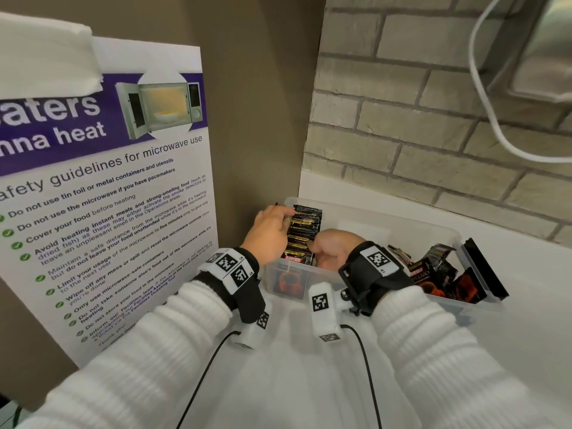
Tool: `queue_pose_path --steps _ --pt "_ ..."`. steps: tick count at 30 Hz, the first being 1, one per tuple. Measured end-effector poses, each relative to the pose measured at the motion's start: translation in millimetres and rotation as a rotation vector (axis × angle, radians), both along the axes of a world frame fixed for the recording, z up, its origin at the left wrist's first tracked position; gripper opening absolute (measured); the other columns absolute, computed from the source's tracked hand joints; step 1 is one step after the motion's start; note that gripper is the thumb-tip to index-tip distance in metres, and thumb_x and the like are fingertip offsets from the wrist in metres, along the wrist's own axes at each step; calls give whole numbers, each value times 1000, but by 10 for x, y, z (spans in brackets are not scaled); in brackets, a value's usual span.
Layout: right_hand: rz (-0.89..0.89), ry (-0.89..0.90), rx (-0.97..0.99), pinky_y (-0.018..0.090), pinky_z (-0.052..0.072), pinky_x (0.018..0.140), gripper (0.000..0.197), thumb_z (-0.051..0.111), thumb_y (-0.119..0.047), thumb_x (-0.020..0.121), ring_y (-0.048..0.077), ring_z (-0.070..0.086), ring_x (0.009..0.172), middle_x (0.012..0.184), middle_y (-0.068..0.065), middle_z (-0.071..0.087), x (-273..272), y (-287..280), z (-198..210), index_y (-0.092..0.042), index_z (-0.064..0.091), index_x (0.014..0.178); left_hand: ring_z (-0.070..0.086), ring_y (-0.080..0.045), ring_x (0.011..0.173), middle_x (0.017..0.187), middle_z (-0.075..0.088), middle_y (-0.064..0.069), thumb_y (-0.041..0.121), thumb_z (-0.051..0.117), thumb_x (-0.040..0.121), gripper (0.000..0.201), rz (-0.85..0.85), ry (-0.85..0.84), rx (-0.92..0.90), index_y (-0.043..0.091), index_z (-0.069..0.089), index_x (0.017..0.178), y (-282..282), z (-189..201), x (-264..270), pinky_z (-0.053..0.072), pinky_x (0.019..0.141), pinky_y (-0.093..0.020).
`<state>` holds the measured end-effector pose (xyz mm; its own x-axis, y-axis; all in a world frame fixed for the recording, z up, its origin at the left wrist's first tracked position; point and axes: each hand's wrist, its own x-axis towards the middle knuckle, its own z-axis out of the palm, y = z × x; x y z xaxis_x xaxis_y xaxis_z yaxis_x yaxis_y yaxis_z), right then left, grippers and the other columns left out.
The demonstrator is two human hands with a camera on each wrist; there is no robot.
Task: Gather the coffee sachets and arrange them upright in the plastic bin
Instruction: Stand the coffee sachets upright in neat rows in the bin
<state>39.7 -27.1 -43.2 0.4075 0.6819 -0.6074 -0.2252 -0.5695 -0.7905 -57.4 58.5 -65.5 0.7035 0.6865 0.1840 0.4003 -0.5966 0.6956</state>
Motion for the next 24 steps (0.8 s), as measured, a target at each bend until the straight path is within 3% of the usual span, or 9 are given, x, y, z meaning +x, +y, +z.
queue_pose_path --steps 3,5,7,11,14,17,20,22,24 --pt "33 -23 -48 45 39 99 41 30 1 98 30 55 108 116 17 57 -37 -69 71 -2 38 138 33 -25 128 133 43 -9 7 36 98 39 -14 26 18 14 44 135 -21 31 -24 27 105 -32" --pt "39 -113 -91 44 27 111 47 34 -1 99 30 39 131 144 19 37 24 -148 168 0 23 145 30 -25 131 136 41 -9 10 37 98 39 -31 47 26 15 42 137 -50 62 -49 24 108 -34" --pt "38 -250 -129 47 19 115 56 41 -6 99 36 18 142 154 22 16 152 -289 321 2 13 147 29 -25 131 138 41 -10 11 38 99 40 -44 62 42 17 40 138 -58 79 -58 23 110 -36" --pt "95 -485 -187 50 33 109 59 50 -22 96 36 34 136 148 20 32 464 -687 739 1 23 144 30 -27 130 137 42 -11 11 37 99 39 -47 67 55 16 42 138 -71 92 -57 22 110 -36" --pt "307 -797 -415 43 43 103 61 47 -40 94 28 50 125 139 14 46 707 -919 964 0 35 138 30 -28 129 138 43 -12 10 37 98 39 -45 64 64 14 44 136 -94 110 -52 23 109 -36" --pt "571 -1112 -782 34 36 108 84 49 -59 86 26 39 134 149 10 33 902 -1024 942 -7 22 147 30 -28 130 138 42 -12 10 38 98 39 -38 72 68 14 44 136 -97 104 -53 24 109 -38" --pt "798 -1152 -938 36 28 112 105 58 -72 70 24 29 139 154 2 24 974 -1042 702 -22 13 150 29 -28 131 139 41 -13 12 37 99 38 -34 74 63 14 45 136 -97 95 -49 24 109 -39" --pt "830 -1101 -943 35 37 107 109 71 -73 54 23 46 128 140 -1 46 1072 -1029 476 -21 35 142 28 -29 131 139 41 -13 13 37 99 37 -34 77 62 14 45 135 -103 96 -46 24 109 -39" --pt "797 -1196 -964 28 46 95 84 80 -64 49 20 61 105 113 -3 63 1058 -1019 407 -19 60 117 28 -29 131 139 41 -14 13 36 99 37 -32 76 67 14 45 135 -106 100 -45 23 110 -39"
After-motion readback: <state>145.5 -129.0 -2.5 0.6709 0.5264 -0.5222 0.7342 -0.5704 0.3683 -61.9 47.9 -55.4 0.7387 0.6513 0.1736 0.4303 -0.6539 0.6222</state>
